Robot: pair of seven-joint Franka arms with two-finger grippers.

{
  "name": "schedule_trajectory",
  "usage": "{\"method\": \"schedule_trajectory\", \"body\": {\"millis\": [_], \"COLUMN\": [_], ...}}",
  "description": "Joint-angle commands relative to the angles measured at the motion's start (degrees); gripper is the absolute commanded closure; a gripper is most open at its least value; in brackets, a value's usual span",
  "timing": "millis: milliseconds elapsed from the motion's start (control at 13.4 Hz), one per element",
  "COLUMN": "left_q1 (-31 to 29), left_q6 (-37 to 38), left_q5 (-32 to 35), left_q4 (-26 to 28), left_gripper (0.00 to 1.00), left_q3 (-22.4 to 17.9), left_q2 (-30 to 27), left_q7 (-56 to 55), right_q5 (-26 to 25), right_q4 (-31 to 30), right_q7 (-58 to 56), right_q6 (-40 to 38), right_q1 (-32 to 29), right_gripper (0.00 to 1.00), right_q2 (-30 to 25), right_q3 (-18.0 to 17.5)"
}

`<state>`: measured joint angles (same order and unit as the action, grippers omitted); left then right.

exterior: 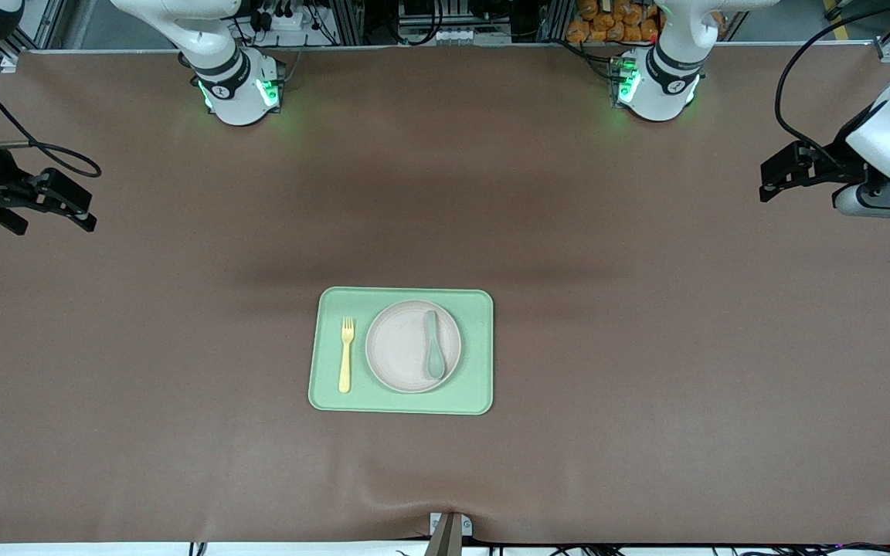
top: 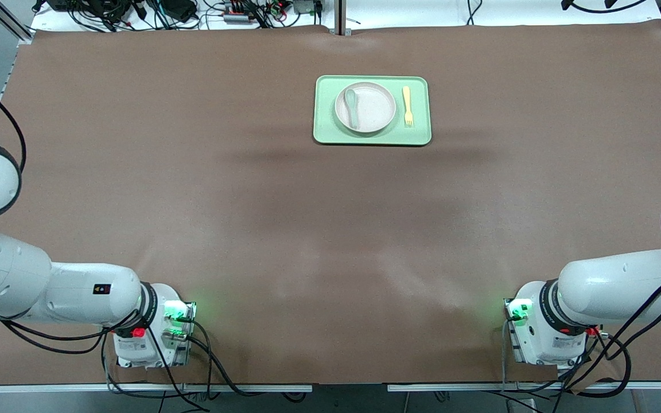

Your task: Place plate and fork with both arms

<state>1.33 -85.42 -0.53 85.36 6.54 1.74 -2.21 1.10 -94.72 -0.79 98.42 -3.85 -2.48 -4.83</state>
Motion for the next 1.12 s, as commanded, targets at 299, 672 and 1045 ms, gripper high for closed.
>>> {"method": "schedule_trajectory", "body": {"millis": [299,672,1045], "left_q1": [-0.36,-0.36,-0.36], "left_q6": [0.34,0.34,0.34], "left_q5": [0.45,0.45,0.45], "left_q4": [0.69,0.69,0.69], "left_gripper": [0.00,0.00,0.00], "left_q3": [0.40,0.31,0.31], "left_q2": [-1.12,-1.12,-1.12], "left_q7": [-0.51,-0.43,-0.34], "right_q5": [-3.82,-3.82,-3.82], "right_q4": [3.05,3.05,3.05], "right_q7": [-0.44,-0.53,-0.62], "right_q6": [-3.76,-3.85,-3.85], "right_q1": [-0.28,-0.46,-0.11], "right_gripper": [0.00,0.00,0.00], "right_q2": [-1.03,-0.94,-0.86], "right_q3": [-0.27,-0.18,-0.18]}}
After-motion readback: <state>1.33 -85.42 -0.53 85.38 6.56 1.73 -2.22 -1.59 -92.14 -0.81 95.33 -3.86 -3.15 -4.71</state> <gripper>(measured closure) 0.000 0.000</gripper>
